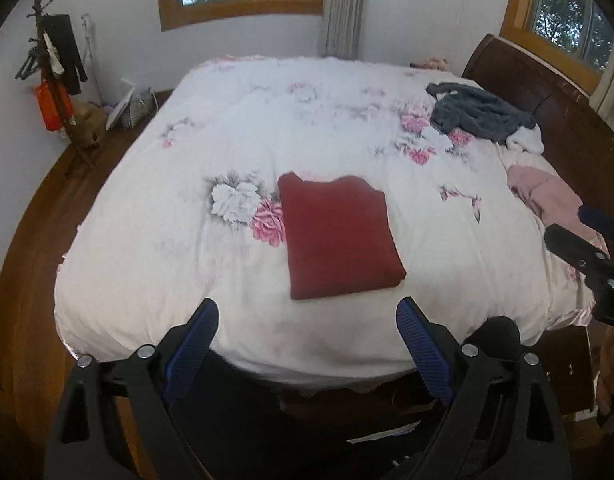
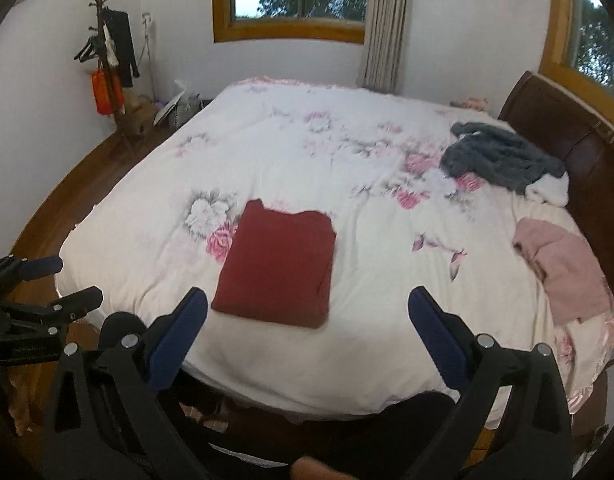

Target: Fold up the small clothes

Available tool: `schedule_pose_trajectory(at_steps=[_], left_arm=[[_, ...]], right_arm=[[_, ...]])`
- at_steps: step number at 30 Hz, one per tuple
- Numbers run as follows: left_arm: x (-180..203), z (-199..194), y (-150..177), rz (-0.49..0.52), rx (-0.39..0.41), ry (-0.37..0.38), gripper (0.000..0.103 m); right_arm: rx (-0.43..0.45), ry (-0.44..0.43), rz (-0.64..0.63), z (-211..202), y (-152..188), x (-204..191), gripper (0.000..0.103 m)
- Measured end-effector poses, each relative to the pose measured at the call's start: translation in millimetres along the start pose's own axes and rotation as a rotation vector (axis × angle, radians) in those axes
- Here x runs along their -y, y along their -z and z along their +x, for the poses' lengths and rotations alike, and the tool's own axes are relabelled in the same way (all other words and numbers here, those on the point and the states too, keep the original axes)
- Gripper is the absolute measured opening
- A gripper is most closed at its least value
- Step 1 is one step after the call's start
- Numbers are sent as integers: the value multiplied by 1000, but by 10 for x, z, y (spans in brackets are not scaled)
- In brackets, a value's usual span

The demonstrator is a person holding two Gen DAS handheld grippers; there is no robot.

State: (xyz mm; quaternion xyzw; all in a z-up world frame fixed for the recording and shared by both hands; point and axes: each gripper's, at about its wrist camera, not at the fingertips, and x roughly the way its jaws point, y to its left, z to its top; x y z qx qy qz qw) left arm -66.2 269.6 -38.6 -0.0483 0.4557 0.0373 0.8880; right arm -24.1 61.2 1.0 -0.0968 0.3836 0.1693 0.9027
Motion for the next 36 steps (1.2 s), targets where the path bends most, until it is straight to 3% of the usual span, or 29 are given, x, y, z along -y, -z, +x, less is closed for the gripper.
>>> schedule_pose_trajectory(at_steps=[12, 36], left_arm=[[108, -68, 205, 21, -9, -14, 91], [99, 207, 138, 6, -60, 7, 91]], right_arm=[[-45, 3, 15, -16, 156, -105, 100], [-74, -29, 17, 268, 175, -140, 100]])
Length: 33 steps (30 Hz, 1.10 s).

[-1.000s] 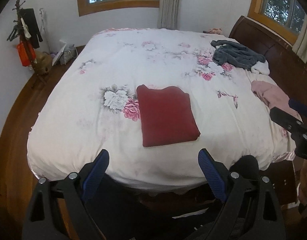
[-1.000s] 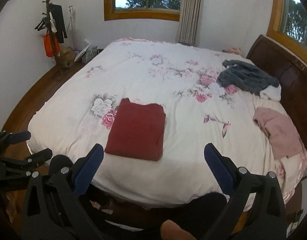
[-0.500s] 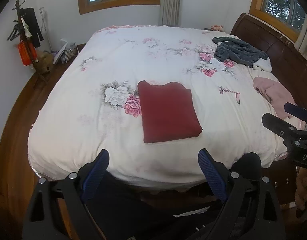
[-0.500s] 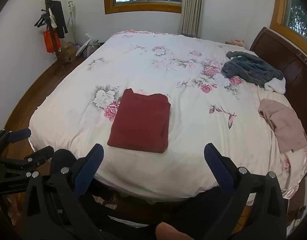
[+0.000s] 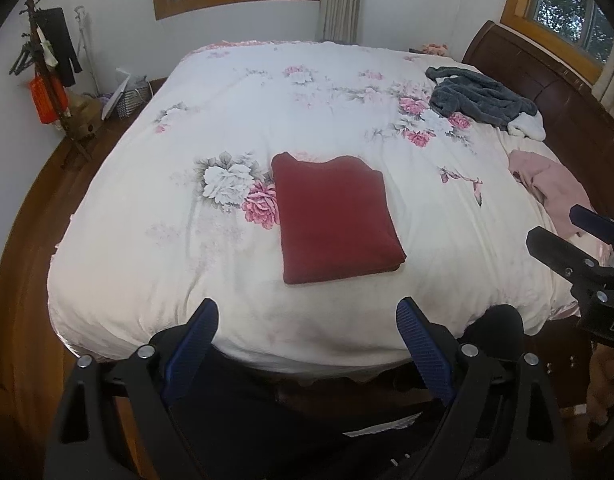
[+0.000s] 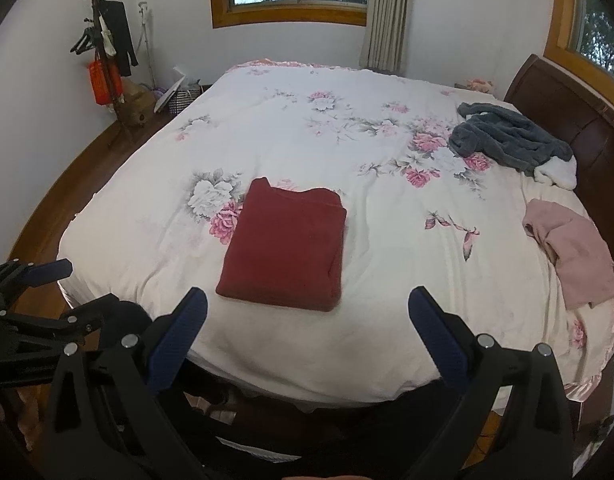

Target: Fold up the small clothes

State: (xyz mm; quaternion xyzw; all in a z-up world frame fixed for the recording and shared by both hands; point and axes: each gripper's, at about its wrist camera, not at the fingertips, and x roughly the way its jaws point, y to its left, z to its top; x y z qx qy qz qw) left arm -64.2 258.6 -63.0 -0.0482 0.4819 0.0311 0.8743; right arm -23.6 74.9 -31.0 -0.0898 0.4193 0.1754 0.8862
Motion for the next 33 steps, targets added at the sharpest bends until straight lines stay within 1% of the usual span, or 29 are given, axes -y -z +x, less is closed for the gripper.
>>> schedule_pose_trajectory(at_steps=[5, 7, 11, 17, 33], left_arm=[[-2, 34, -44, 3, -11, 7, 91], [-11, 37, -63, -1, -12, 9, 91], [-19, 34, -101, -5, -14, 1, 91], [-37, 32, -160, -6, -16, -10, 91], [37, 8, -209, 7, -9, -7, 91]], right_arm=[[-13, -6, -6, 62, -50, -19, 100], [-13, 9, -16, 89, -70, -28, 100], [-20, 3, -14, 122, -98, -11, 100], [-23, 2, -12, 141, -118, 4, 100], [-14, 9, -11, 116, -155, 16, 100]])
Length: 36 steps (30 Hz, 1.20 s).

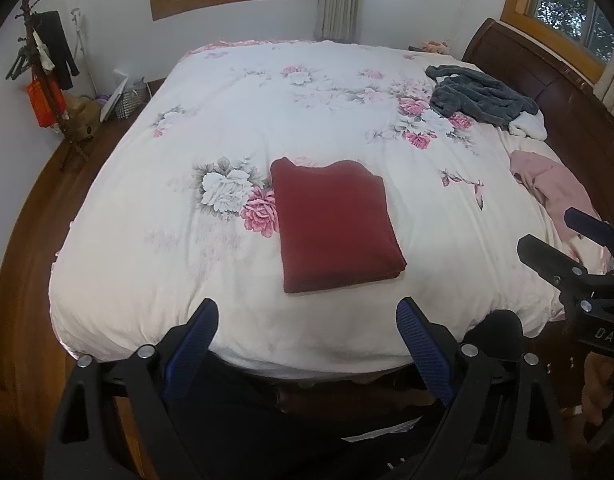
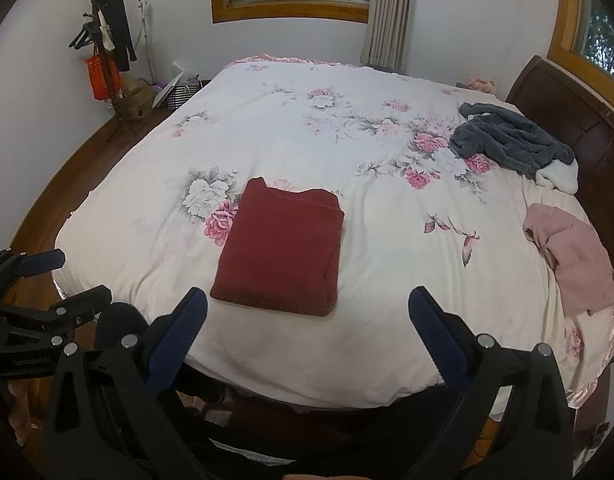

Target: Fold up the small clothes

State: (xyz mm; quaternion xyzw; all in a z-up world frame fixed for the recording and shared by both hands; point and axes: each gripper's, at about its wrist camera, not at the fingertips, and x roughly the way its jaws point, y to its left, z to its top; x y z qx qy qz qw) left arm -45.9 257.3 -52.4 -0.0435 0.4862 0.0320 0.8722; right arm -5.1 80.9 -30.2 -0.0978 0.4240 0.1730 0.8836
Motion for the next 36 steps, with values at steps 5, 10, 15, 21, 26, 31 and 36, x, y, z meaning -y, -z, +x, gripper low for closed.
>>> schedule_pose_trajectory(at_steps=[5, 10, 15, 21, 26, 31, 36], left_arm=[[1, -8, -7, 0, 3, 1, 91], [11, -24, 4, -3, 3, 0, 91], [4, -16, -7, -3, 11, 1, 91], [4, 0, -9, -3, 12, -1, 91], [-1, 53, 14, -16, 15, -7, 91], [26, 61, 58, -15, 12, -7, 91], [75, 78, 86, -7, 9, -4, 91]], right_arm=[[7, 0, -3, -14, -27, -10, 100], [4, 1, 0, -7, -38, -1, 100], [1, 10, 9, 21, -31, 28, 100], [6, 10, 7, 59, -10, 26, 100], [2, 7, 9, 87, 5, 27, 100], [2, 9, 17, 104, 45, 29, 100], [3, 11, 18, 107, 64, 33, 100]])
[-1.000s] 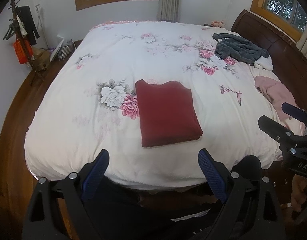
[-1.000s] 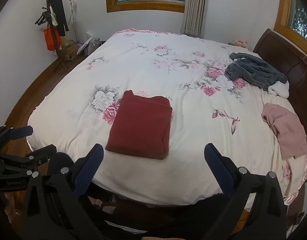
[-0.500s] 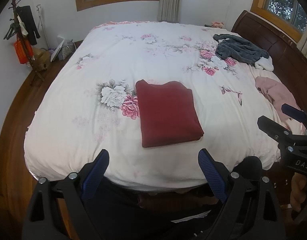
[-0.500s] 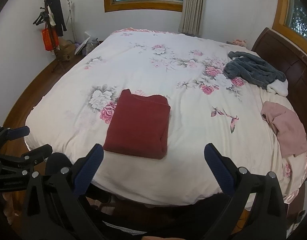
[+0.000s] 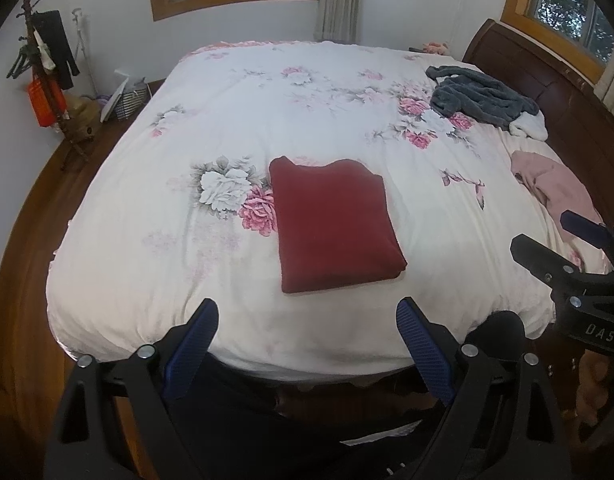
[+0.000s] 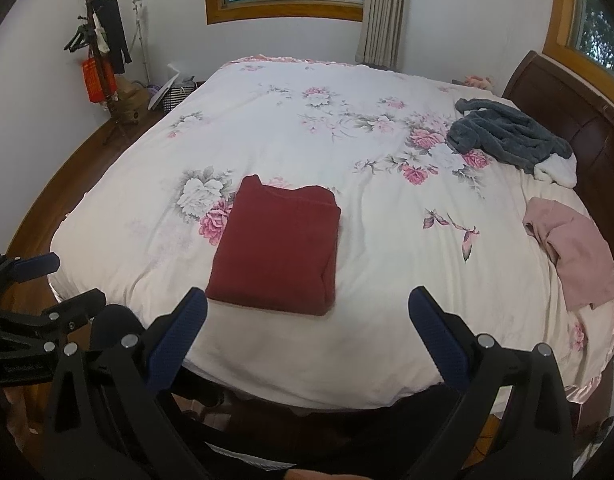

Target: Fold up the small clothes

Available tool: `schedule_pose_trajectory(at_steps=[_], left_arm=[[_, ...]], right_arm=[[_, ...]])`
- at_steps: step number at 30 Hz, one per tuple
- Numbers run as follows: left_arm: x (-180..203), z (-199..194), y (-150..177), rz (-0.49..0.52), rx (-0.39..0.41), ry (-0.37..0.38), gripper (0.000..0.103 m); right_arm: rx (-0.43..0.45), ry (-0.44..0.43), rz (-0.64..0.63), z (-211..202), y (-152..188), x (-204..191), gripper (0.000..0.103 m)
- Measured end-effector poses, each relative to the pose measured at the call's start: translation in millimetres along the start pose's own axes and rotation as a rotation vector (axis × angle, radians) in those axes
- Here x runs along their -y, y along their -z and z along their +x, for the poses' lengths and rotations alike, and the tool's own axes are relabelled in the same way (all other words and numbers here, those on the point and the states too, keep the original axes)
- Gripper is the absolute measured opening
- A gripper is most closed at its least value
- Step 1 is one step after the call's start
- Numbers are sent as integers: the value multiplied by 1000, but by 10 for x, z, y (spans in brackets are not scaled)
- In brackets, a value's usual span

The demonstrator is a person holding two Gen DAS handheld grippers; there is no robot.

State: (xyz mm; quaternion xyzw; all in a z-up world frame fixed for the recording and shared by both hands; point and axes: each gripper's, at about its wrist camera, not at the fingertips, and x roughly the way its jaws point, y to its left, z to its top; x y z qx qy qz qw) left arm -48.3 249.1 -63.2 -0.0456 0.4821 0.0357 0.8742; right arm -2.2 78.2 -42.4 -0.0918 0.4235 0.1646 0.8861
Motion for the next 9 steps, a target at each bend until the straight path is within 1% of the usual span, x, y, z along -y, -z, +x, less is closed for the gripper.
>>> schedule_pose_trajectory(at_steps=[9], left_arm=[[27, -6, 22, -8, 8, 6, 91]], right_arm=[[5, 8, 0, 0, 12, 1, 100]])
